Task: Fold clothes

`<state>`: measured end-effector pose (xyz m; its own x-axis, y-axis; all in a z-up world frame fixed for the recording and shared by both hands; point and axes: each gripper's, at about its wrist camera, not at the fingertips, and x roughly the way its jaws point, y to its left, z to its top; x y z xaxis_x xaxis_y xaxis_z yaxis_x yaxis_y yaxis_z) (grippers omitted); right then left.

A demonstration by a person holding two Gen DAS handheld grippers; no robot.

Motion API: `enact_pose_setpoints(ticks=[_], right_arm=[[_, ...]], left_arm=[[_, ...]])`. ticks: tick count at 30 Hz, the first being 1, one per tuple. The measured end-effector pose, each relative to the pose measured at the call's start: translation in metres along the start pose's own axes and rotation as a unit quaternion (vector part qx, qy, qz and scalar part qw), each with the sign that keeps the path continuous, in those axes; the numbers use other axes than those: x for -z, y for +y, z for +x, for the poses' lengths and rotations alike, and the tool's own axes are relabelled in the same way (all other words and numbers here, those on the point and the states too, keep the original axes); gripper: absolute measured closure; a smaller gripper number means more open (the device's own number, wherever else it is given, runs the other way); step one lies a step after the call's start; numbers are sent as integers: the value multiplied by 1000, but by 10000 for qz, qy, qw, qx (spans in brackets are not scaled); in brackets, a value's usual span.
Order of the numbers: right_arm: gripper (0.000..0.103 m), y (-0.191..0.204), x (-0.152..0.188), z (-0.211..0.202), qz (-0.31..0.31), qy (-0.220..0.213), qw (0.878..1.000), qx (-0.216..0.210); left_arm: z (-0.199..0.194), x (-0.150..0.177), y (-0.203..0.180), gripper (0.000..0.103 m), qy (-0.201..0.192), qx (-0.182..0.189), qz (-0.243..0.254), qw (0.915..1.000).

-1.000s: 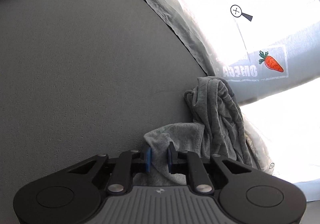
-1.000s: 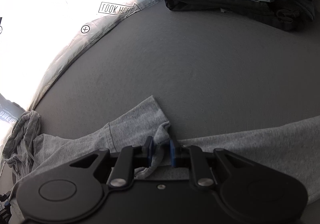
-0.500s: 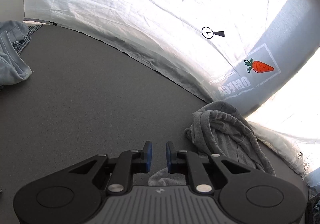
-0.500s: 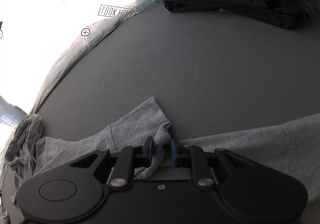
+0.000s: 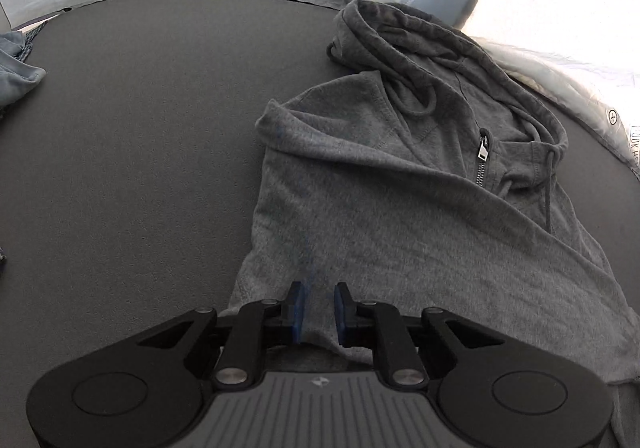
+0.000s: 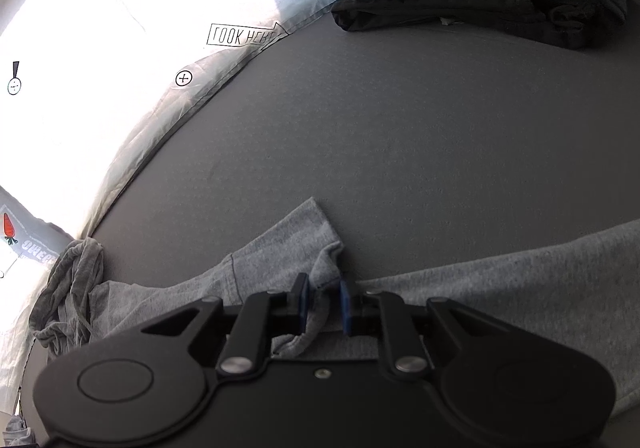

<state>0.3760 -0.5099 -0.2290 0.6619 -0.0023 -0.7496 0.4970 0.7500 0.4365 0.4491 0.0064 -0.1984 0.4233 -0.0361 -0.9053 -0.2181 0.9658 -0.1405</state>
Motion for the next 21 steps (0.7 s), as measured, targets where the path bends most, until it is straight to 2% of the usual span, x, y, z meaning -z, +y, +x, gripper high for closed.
enact_pose_setpoints(ticks=[10,21], right_arm=[[91,6,-6,-9,-42,-183,9990,-416],[92,20,-10,-13,362,-219,9921,-1184]], left_arm=[[2,-2,-10,85,118,-290,315,9990],[2,-5,-3,83,169,-175,164,9996]])
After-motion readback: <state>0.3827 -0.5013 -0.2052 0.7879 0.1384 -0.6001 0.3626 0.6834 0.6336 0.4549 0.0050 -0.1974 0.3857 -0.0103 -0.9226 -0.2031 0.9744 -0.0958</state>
